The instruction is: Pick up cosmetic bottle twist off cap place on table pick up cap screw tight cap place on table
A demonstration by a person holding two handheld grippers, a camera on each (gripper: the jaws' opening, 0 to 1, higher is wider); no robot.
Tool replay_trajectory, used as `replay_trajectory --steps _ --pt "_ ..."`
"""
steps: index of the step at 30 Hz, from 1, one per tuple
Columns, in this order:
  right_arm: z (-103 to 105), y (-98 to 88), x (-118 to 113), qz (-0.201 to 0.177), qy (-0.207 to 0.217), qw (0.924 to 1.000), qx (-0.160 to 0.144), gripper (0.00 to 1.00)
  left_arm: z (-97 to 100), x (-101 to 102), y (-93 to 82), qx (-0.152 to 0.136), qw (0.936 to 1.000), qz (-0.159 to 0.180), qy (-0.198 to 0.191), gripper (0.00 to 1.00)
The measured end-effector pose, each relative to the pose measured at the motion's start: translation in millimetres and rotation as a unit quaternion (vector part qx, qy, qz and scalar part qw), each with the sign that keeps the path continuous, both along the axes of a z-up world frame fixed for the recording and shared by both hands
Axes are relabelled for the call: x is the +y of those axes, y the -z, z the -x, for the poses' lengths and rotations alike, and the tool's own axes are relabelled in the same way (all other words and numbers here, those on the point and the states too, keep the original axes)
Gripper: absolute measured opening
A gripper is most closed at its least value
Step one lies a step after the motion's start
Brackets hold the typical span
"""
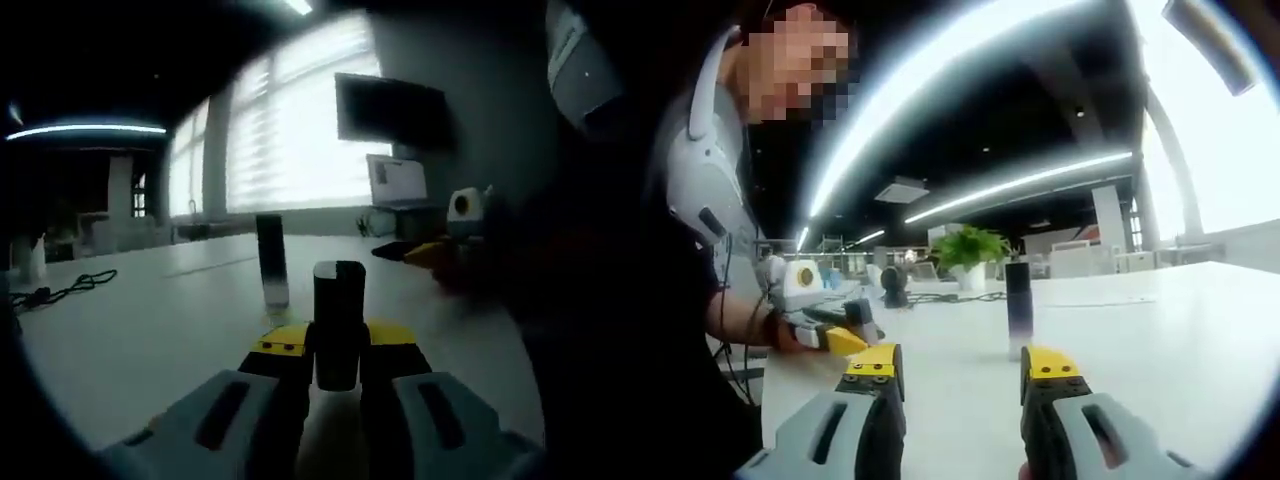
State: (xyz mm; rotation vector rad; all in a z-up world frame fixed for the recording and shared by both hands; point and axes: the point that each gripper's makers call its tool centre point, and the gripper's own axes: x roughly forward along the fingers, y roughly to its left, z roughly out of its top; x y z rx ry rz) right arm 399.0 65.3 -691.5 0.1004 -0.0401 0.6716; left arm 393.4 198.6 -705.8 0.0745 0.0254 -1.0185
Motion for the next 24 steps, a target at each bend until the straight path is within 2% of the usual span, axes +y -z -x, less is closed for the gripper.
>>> replay_trajectory --steps 3,9,18,24 --pt "0 0.5 0 0.000 0.000 1.0000 0.001 0.39 2.2 0 1.0 0.021 0.9997 0.009 0.001 0.08" --pt "0 1.7 0 0.003 0.001 1.0000 0.002 0.39 10.3 -7 7.2 0.037 0.9990 0.001 0.024 0.08" --pt "-1 2.9 0 0.006 0.006 1.0000 0.005 0.39 17.0 -10 16.5 0.017 0.9987 -0.030 0.037 0.08" --pt "-2 4.4 0 0.011 0.008 0.9999 0.007 0.38 10.8 -8 16.4 0.027 0.9989 -0.016 0.034 0.08"
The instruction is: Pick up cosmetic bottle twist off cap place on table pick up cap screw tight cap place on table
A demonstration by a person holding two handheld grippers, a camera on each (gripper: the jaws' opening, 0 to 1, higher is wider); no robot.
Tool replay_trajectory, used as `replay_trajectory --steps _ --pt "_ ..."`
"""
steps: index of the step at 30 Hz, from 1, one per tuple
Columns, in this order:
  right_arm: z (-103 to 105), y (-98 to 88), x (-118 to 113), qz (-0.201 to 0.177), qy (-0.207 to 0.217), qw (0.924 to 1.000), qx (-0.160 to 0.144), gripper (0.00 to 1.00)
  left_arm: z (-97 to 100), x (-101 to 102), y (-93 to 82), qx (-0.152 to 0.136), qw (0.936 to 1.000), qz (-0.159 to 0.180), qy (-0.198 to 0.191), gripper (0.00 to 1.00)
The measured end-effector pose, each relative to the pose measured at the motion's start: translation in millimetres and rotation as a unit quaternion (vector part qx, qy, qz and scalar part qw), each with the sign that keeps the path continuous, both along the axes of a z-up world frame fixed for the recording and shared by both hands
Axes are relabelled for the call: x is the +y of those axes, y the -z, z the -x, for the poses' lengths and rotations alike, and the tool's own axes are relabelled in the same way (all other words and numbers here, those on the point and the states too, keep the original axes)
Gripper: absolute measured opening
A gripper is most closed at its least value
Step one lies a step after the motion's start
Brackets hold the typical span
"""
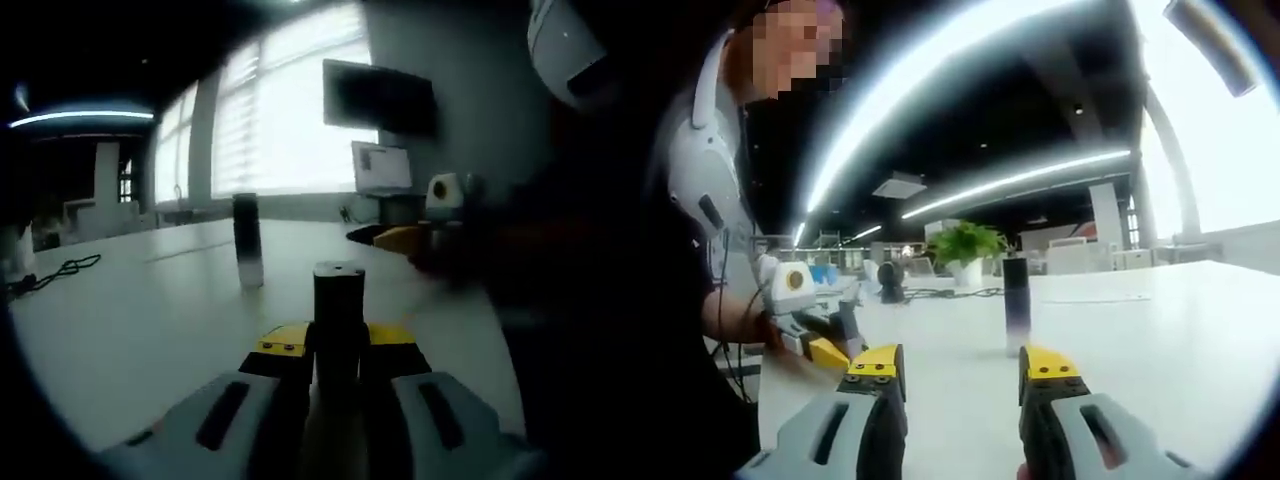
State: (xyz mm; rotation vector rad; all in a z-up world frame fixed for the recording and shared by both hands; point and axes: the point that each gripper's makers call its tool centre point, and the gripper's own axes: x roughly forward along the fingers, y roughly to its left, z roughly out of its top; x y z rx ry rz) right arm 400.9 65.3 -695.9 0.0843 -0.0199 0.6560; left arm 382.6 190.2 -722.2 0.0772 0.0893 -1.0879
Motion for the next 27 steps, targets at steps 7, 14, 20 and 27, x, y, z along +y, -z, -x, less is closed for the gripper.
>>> replay_trajectory --steps 7,14,20,27 --pt "1 -0.1 3 -0.001 -0.001 1.0000 0.004 0.35 -2.9 1 -0.6 -0.008 1.0000 0.002 -0.005 0.08" --pt "1 -2.7 5 -0.003 0.000 1.0000 0.004 0.34 -1.0 0 -1.3 -0.008 0.9999 0.004 -0.005 0.08" --pt "2 -4.9 6 -0.008 0.003 1.0000 0.003 0.34 3.1 -1 -0.7 0.007 1.0000 0.003 -0.002 0.08" --pt "9 -14.0 17 -0.033 0.036 0.9985 0.022 0.33 3.0 0 -0.9 0.003 1.0000 0.005 -0.006 0.08"
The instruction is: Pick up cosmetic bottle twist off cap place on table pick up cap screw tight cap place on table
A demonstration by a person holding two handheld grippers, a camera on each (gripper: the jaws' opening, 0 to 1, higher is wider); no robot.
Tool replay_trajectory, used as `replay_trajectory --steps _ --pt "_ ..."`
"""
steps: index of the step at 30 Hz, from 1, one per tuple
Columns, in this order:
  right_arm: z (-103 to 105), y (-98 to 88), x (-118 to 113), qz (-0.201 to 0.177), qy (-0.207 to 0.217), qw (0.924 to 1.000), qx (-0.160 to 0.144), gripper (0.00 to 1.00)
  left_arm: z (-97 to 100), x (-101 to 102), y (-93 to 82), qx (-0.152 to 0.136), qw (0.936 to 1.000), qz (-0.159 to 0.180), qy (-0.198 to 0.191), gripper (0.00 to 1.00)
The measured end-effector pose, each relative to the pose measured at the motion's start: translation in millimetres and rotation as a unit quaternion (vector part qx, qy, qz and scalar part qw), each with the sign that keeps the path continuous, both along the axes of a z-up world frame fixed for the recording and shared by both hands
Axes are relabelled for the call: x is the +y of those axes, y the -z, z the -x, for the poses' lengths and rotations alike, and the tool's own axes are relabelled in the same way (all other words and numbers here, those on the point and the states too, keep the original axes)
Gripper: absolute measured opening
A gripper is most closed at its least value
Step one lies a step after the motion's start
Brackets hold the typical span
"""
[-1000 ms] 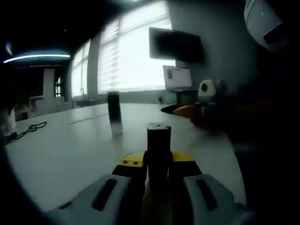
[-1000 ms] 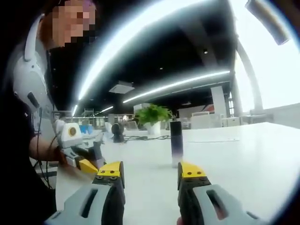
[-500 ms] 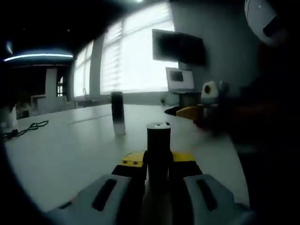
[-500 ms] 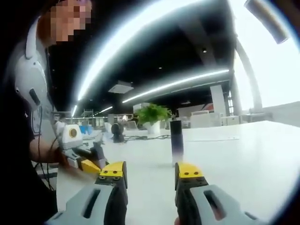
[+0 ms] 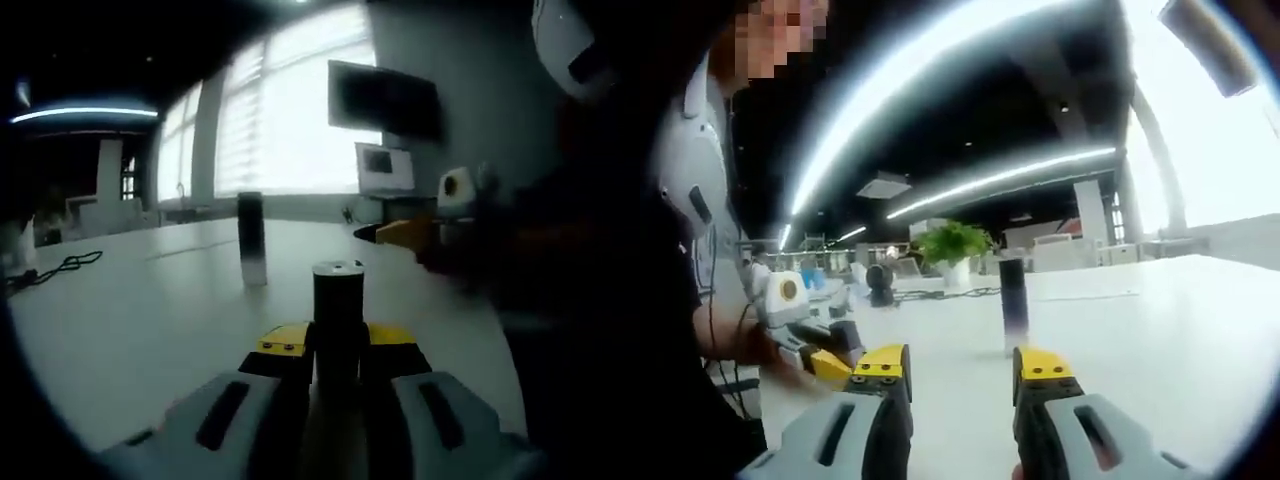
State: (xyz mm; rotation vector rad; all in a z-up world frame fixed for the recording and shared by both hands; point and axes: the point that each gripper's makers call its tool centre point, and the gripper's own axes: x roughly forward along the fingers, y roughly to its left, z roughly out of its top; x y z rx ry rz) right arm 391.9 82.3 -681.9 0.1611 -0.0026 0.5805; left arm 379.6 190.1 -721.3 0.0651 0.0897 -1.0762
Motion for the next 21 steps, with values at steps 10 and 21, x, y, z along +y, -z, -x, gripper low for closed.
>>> replay_trajectory --steps 10,21 --pt "19 -27.4 66 -0.003 -0.019 0.9998 -0.004 0.34 -1.0 0 -0.8 -0.021 0.9998 -0.003 -0.001 0.08" --pt "15 -0.6 121 0.079 0.025 0.9966 0.000 0.28 -2.8 0 0.8 -0.009 0.9999 0.001 -0.008 0.08"
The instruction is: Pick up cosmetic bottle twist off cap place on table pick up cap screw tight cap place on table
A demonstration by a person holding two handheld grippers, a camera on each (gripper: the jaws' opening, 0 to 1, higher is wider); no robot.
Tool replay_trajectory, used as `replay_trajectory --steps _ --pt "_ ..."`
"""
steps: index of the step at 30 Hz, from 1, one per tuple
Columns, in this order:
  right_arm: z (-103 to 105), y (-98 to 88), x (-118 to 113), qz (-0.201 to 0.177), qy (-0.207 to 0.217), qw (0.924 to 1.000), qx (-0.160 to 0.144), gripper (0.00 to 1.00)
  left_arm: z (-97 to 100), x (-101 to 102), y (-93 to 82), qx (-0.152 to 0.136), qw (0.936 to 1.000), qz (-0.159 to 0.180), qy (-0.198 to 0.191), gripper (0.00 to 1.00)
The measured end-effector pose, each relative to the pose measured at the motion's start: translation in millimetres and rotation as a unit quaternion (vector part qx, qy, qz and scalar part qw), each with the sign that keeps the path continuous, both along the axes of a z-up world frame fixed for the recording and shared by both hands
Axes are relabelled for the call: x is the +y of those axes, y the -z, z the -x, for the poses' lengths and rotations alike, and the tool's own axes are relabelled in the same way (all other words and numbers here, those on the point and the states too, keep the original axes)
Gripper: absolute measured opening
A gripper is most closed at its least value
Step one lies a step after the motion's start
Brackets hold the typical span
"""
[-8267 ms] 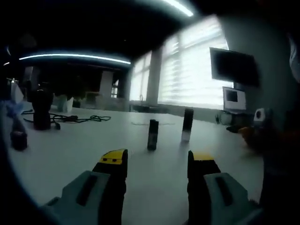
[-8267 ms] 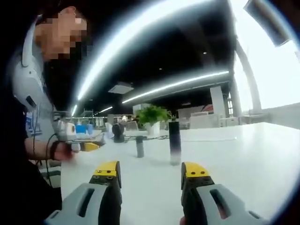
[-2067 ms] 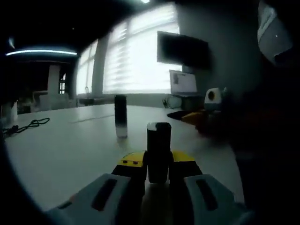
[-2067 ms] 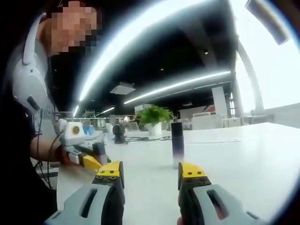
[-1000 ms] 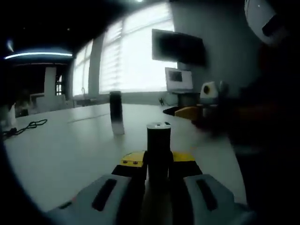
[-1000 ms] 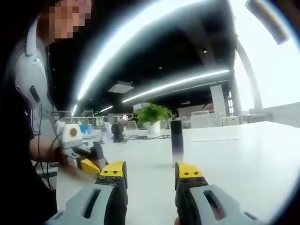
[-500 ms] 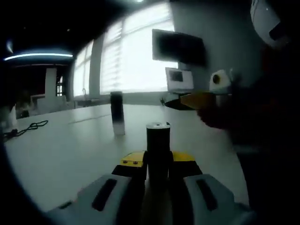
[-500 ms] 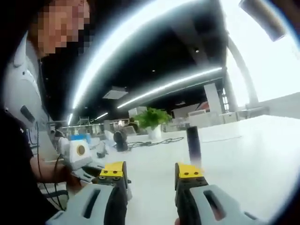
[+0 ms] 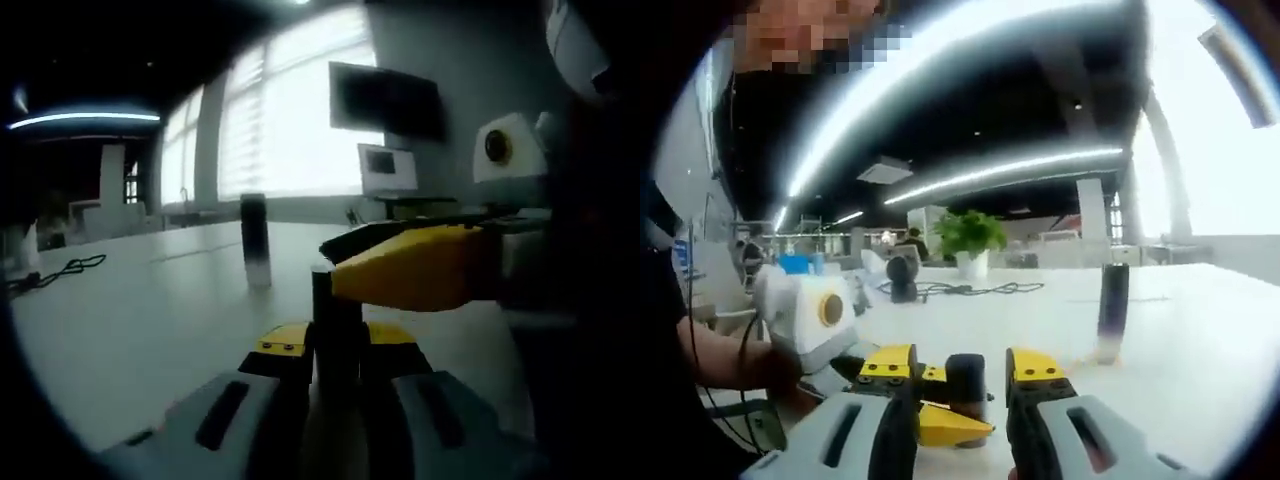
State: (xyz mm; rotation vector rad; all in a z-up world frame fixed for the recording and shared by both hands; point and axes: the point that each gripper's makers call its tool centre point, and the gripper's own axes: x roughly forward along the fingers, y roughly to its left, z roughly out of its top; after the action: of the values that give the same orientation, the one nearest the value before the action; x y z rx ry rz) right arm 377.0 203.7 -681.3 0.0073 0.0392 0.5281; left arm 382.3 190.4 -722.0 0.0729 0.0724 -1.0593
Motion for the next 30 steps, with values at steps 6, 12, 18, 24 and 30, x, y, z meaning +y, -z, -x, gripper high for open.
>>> replay_trajectory --steps 6,12,18,24,30 --pt "-10 3.3 2 0.003 0.031 0.9995 0.009 0.22 0.0 0 0.7 -0.002 1.0000 -0.001 0.001 0.08" --pt "-15 5.0 5 0.019 0.044 0.9988 0.012 0.18 -0.2 0 1.4 0.001 1.0000 -0.002 0.000 0.08" --pt "-17 5.5 2 0.024 0.052 0.9983 0.015 0.13 -0.4 -1 1.7 0.000 1.0000 -0.003 0.000 0.08" --pt "-18 6.8 0 0.028 0.048 0.9983 0.015 0.11 -0.8 -1 1.9 0.003 1.0000 -0.002 0.000 0.08" --pt "-17 7.7 1 0.012 0.019 0.9996 0.018 0.11 -1.0 -1 1.9 0.005 1.0000 -0.005 0.001 0.07"
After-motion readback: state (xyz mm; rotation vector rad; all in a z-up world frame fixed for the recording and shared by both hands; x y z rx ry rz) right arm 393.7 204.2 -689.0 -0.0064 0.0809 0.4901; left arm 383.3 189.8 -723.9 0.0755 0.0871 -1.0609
